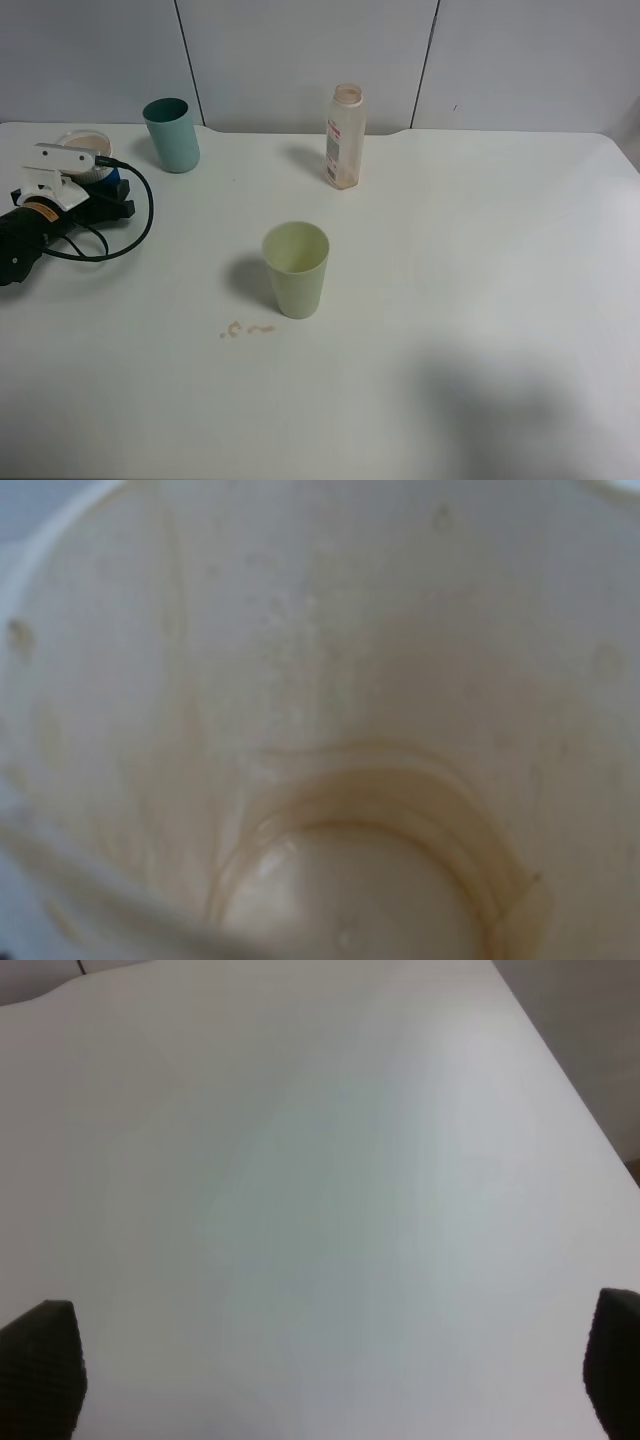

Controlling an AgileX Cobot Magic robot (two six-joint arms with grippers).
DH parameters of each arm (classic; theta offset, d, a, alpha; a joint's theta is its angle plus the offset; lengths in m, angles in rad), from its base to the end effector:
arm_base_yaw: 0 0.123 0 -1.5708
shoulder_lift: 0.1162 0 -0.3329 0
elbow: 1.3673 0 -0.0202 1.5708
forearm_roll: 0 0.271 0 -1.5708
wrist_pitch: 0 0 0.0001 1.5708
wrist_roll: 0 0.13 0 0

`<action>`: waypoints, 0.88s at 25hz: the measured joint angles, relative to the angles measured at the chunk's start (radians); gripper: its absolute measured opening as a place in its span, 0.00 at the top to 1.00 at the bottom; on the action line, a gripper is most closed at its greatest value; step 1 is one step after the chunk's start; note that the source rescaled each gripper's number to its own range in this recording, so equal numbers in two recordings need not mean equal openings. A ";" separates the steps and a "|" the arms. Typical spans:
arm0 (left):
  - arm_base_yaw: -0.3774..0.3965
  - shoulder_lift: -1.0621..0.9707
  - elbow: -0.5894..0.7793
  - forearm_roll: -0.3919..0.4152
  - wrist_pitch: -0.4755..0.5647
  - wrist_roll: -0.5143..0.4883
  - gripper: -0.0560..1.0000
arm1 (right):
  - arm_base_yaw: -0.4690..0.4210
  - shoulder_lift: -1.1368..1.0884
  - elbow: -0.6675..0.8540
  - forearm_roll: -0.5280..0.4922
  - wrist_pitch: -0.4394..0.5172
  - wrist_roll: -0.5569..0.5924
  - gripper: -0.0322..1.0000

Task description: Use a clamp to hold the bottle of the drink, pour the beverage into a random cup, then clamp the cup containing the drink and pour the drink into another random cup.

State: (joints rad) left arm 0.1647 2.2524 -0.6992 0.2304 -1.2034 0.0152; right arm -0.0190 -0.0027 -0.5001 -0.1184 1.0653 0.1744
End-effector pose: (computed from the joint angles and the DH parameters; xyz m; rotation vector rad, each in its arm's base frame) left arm 0.4081 0.0397 0.0539 0.0899 1.8338 -0.0126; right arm -0.0020 -0.0134 0.2694 0.2030 2.0305 -0.0445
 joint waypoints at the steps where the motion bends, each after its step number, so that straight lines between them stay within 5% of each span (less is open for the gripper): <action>1: 0.000 0.000 0.000 0.000 0.000 0.000 0.94 | 0.000 0.000 0.000 0.000 0.000 0.000 0.00; 7: 0.000 0.001 0.000 0.002 0.000 -0.052 0.92 | 0.000 0.000 0.000 0.000 0.000 0.000 0.00; 12: 0.000 0.001 0.000 0.002 0.000 -0.135 0.53 | 0.000 0.000 0.000 0.000 0.000 0.000 0.00; 22: 0.000 -0.009 0.000 0.000 0.000 -0.190 0.14 | 0.000 0.000 0.000 0.000 0.000 0.000 0.00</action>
State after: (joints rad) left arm 0.1647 2.2429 -0.6992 0.2308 -1.2034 -0.1749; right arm -0.0190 -0.0027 -0.5001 -0.1184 1.0653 0.1744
